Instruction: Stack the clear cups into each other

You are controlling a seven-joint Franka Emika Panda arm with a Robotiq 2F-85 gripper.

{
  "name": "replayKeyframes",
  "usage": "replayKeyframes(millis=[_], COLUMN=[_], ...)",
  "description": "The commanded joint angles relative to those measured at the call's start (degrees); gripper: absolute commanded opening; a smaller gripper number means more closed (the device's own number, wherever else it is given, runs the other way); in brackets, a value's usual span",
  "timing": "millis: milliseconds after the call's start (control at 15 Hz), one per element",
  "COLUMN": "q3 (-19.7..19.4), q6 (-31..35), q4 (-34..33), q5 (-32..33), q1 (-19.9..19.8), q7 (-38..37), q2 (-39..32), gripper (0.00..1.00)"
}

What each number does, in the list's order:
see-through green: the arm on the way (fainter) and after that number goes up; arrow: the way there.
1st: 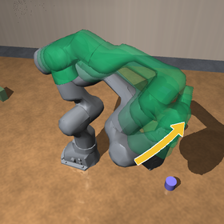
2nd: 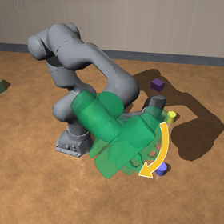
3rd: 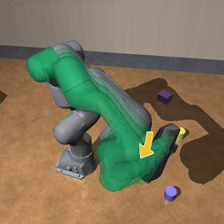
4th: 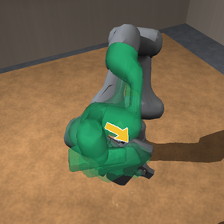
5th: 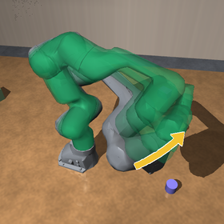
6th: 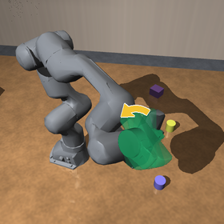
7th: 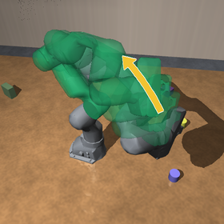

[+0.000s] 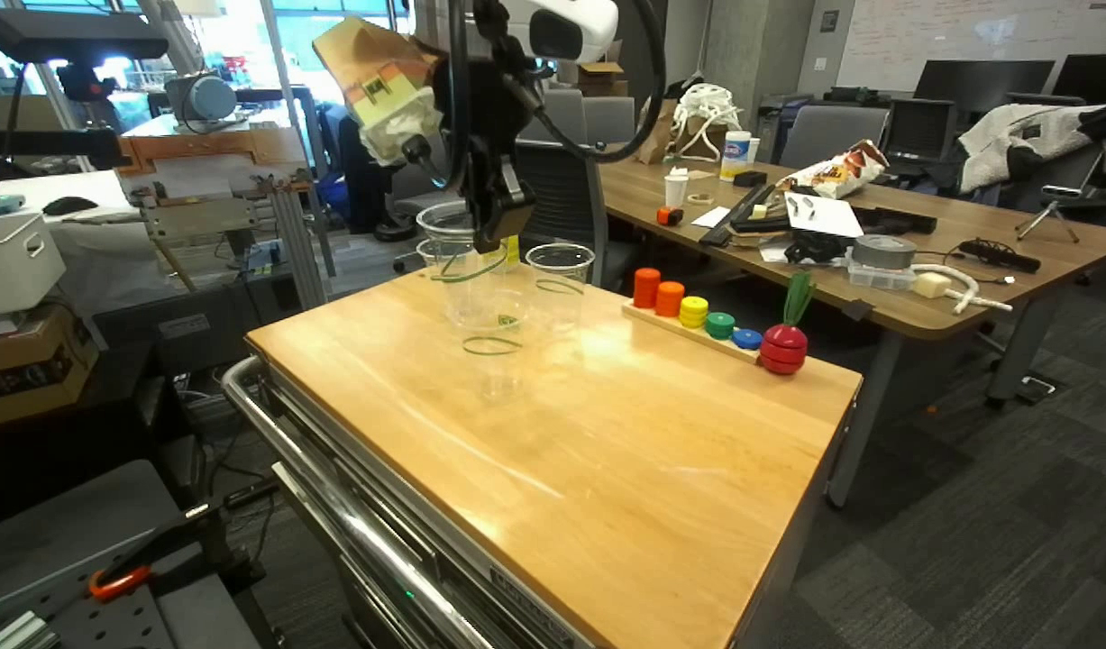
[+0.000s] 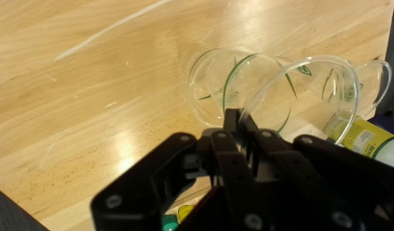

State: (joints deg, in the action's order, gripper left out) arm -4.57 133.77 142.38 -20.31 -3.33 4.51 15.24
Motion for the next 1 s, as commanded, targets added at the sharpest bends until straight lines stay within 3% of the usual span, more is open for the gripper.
replayKeyframes(millis=[0,267,333,400,533,933], q3=[-0.2,0.1,0.2,0.3,0.4,0.8], q6=[4.5,7.4,7.9,8.3,8.5,8.7], q4=[0.3,0.1,0.1,0.5,1.1,2.8], q5=[-0.7,-0.4,0.1,0.4,1.1,6.3], q1=[1.5,2.3,2.5,2.6,2.7,2.3], q7=[1.4,1.6,2.1,2.3,3.6,4.1], q2=[-1.4,-3.7,-4.1,-4.3,-4.2,-3.3], gripper=[0.01,0.01,0.09,0.31,0.35,0.81])
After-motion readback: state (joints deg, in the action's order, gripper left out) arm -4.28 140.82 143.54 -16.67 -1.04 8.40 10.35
